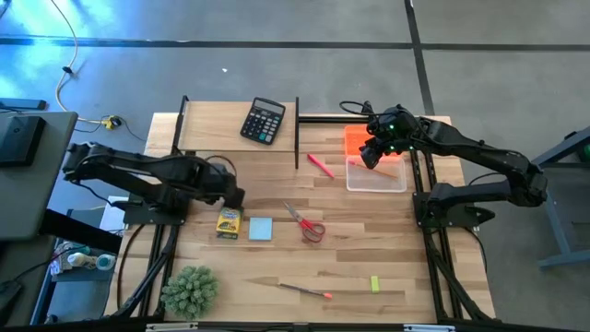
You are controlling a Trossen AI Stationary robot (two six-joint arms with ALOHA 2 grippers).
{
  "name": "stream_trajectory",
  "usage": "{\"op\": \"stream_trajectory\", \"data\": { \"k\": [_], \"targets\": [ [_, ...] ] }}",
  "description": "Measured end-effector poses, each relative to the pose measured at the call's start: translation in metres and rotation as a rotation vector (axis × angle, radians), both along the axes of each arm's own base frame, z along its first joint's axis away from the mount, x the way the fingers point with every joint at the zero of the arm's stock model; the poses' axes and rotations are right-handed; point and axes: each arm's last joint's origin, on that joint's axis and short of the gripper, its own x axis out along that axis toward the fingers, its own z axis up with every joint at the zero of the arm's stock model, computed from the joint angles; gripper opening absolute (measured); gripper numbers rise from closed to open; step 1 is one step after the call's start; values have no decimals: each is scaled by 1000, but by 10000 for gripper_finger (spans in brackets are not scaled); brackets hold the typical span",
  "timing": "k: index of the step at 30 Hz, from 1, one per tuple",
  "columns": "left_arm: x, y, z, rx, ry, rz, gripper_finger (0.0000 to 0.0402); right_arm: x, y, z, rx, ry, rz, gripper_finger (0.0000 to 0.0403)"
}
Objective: Pack school essentials
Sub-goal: Put the yellow crayon box into the orange supply box
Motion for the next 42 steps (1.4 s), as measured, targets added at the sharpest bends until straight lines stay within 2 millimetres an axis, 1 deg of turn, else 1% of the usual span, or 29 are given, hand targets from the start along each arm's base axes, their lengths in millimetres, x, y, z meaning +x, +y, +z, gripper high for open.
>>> {"op": "stream_trajectory", "data": {
  "k": [4, 10, 18, 22, 30, 34, 37, 39, 42],
  "targets": [
    [6, -1, -7, -57, 35, 4, 277, 0, 0, 0, -1, -1, 0, 145],
    [10, -1, -11, -68, 60, 1, 277, 0, 0, 0, -1, -1, 1, 145],
    [10, -1, -12, -43, 66, 5, 277, 0, 0, 0, -14, 6, 17, 145],
    [10, -1, -12, -57, 64, 36, 277, 0, 0, 0, -14, 7, 18, 145],
    [10, -2, -12, -67, 64, 24, 277, 0, 0, 0, -38, 24, 50, 145],
    [11, -3, -12, -13, 62, 28, 277, 0, 0, 0, -38, 24, 51, 145],
    [11, -6, -12, 52, 52, 73, 277, 0, 0, 0, -38, 24, 51, 145],
    [12, -7, -11, 64, 37, 116, 277, 0, 0, 0, -38, 24, 51, 145],
    [13, -9, -11, 59, 15, 136, 277, 0, 0, 0, -38, 24, 50, 145]
  ]
}}
